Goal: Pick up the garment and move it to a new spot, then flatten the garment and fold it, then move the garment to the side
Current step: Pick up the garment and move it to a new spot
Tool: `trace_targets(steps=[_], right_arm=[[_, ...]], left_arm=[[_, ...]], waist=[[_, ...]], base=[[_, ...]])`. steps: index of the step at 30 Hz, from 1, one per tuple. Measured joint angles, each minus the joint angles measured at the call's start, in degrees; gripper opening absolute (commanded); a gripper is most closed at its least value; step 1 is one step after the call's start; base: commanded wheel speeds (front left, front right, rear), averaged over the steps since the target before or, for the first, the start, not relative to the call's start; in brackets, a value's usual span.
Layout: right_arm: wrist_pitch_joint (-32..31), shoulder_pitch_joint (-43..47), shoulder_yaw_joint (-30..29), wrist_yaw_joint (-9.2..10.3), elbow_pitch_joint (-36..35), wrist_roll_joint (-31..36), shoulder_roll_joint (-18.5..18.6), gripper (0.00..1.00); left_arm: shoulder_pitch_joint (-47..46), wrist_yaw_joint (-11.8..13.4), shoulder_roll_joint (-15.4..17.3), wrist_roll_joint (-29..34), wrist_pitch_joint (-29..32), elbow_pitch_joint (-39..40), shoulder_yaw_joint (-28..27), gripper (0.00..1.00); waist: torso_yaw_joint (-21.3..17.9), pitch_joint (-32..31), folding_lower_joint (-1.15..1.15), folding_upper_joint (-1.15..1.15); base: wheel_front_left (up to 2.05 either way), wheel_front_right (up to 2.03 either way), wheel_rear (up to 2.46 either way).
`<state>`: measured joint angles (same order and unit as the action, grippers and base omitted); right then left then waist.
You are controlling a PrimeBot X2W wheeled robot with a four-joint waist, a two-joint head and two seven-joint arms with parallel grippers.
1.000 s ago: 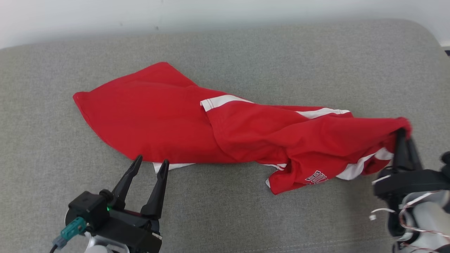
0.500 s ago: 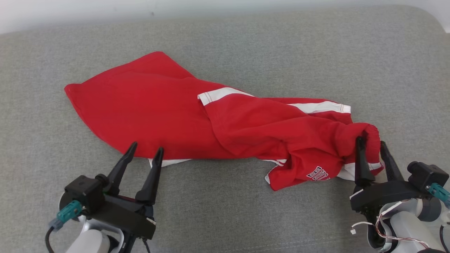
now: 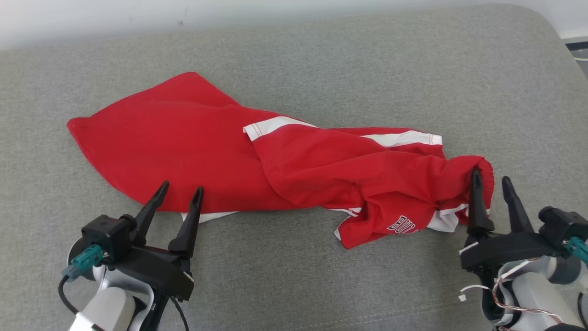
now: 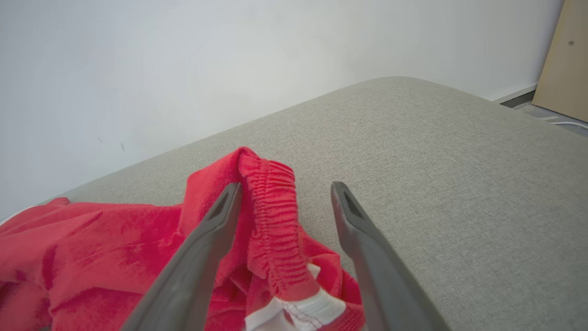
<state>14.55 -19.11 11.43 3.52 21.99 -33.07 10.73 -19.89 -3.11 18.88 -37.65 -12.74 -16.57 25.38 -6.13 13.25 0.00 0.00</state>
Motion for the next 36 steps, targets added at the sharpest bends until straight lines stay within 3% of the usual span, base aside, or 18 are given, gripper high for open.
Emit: trace_targets(steps=[18, 29, 30, 31, 32, 36], right_arm=[[0.1, 0.3, -0.2, -1.09, -4.7, 3.5, -1.8, 1.0], [0.1, 0.4, -1.7, -1.59, -5.2, 4.4, -2.4, 1.0], [0.1, 0.4, -1.7, -1.59, -5.3, 4.5, -2.5, 1.0], [0.1, 0.4, -1.8, -1.62, -5.4, 4.6, -2.6, 1.0], [0.1, 0.4, -1.9, -1.82, -5.4, 4.7, -2.7, 1.0], [0.1, 0.7, -2.8, -2.03, -5.2, 4.9, -2.8, 1.0]], left_arm=[[-10.4, -2.5, 0.3, 2.1, 8.1, -13.0, 4.8, 1.0], [-15.1, -3.9, -0.9, 1.8, 18.3, -23.5, 9.7, 1.0], [-15.4, -3.9, -1.0, 1.8, 18.7, -23.9, 9.9, 0.64], [-15.6, -3.9, -1.1, 1.8, 18.9, -24.1, 9.9, 0.2], [-16.0, -3.9, -1.1, 1.8, 18.9, -24.6, 9.8, 0.0], [-17.1, -3.9, -1.5, 1.8, 19.3, -25.8, 9.7, 0.0]], waist=[[-3.3, 1.8, 0.0, 0.0], [-4.2, 2.5, 0.0, 0.0], [-4.2, 2.5, -0.01, 0.0], [-4.2, 2.5, -0.01, -0.01], [-4.2, 2.5, 0.0, -0.01], [-4.0, 2.3, 0.0, 0.0]], base=[[0.0, 0.0, 0.0], [0.0, 0.0, 0.0], [0.0, 0.0, 0.0], [0.0, 0.0, 0.0], [0.0, 0.0, 0.0], [0.0, 0.0, 0.0]])
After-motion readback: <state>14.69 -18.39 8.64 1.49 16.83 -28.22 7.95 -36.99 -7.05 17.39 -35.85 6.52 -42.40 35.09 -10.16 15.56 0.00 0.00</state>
